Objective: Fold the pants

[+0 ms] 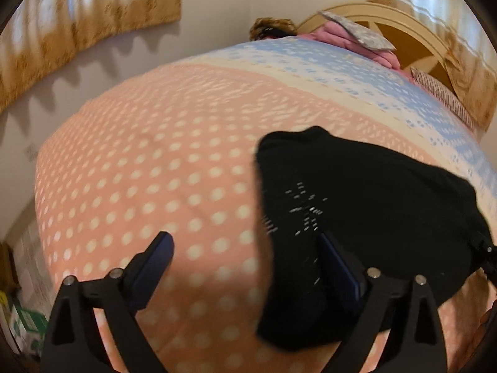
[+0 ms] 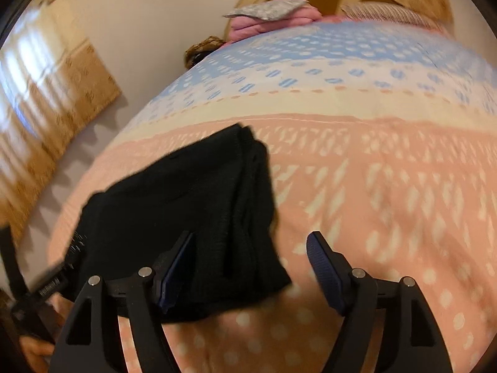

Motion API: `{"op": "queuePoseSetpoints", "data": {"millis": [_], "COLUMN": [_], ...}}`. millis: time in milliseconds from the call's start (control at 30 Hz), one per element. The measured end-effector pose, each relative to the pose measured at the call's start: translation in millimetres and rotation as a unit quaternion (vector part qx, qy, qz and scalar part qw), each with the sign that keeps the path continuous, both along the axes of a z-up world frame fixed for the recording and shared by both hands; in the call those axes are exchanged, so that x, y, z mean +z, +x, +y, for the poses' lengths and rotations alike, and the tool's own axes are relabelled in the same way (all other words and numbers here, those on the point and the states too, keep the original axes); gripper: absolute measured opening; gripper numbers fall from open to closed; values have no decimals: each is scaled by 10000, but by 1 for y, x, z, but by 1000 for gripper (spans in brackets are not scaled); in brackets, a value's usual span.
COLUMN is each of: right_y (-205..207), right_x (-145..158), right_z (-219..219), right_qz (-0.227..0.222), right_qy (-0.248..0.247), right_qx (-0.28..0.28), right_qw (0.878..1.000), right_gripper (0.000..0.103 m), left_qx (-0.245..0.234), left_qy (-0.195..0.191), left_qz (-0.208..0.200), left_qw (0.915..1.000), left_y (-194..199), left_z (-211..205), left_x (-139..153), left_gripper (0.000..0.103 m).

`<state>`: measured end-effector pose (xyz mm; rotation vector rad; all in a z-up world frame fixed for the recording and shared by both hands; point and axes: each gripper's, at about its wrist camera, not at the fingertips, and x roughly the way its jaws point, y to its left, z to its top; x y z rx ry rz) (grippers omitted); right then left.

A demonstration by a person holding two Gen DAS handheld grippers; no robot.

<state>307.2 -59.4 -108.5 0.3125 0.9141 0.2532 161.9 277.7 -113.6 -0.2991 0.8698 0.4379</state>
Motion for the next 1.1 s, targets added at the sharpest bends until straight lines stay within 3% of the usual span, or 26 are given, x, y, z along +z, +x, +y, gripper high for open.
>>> {"op": "queuePoseSetpoints", "data": {"millis": [133, 200, 233, 367, 433, 500, 700, 867, 900, 967, 1000, 1100], "right_y": [-41, -56, -62, -72, -75, -76, -55, -79, -85, -100, -108, -135], "right_x": [29, 39, 43, 49, 46, 38, -8, 17, 24, 32, 36, 47], "right_z": [-27, -26, -22, 4, 18, 27, 26, 24, 25, 29, 31, 34], "right_qz": [-764, -985, -1074, -1222, -1217, -1091, -6, -449, -525, -582, -600, -758], "right_qy": [169, 18, -124, -348, -412, -461, -326, -41, -21, 38, 44, 155], "right_qx": [-878, -880, -775, -283, -45, 108, 233, 192, 199, 206, 172, 236], "right_qw": [9931, 9912, 9911, 9915, 9917, 9929, 9992, 9988, 9984, 9981, 9980, 9967], "right_gripper": [74, 54, 35, 26, 26, 26, 26, 28, 31, 62, 67, 68], "left_qx": [408, 621, 650, 363, 38, -186, -521, -482, -463, -493, -526, -641], "left_qy": [113, 382, 546, 942, 1213, 1421, 962, 864, 888, 968, 1031, 1211], "left_qz": [-157, -193, -211, -596, -824, -807, 52, -71, -118, -220, -274, -373], "left_qw": [9990, 9972, 9962, 9931, 9892, 9864, 9940, 9951, 9949, 9938, 9929, 9899], "left_y": [-29, -39, -42, -46, -45, -38, -16, -30, -36, -46, -54, -77], "left_z": [8, 6, 3, -22, -42, -60, -67, -62, -62, -66, -69, -79], "left_x": [10, 15, 18, 35, 43, 41, 1, 9, 14, 20, 22, 27], "left_gripper": [97, 97, 97, 97, 97, 97, 97, 97, 97, 97, 97, 97]}}
